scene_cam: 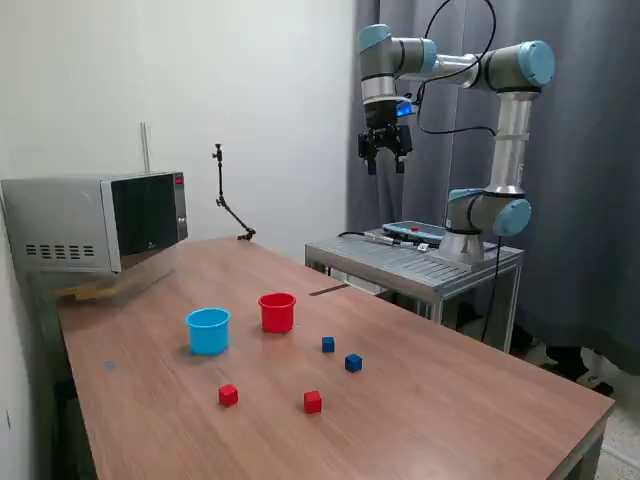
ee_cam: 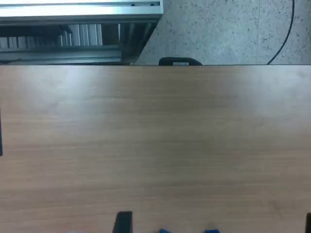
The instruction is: Place red objects in the red bin, and blue objects in the blue bin.
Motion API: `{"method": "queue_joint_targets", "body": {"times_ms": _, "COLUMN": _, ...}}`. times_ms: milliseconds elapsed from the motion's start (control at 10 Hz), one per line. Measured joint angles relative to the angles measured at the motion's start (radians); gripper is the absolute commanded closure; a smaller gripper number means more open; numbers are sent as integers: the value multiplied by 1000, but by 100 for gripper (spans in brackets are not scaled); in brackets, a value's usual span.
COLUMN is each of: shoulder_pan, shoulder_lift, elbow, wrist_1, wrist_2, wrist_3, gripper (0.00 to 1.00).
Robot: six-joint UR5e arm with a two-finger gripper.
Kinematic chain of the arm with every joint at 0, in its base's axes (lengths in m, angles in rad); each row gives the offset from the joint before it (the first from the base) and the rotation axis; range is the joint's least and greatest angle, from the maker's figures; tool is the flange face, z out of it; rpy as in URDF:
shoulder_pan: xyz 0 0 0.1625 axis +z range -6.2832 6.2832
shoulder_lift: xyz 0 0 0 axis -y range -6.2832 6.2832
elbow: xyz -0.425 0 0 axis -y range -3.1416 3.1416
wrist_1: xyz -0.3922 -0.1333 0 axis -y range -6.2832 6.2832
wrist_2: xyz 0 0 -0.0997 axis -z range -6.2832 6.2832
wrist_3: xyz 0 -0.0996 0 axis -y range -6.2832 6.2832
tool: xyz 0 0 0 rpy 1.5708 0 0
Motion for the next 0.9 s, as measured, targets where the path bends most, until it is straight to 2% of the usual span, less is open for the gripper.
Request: {"method": "queue_joint_targets", "body": {"times_ms": 900, "shoulder_pan": 0, "shoulder_lift": 5, "elbow": 13, "wrist_1": -25, "wrist_2": 0, "wrist_3": 1, "gripper": 0}}
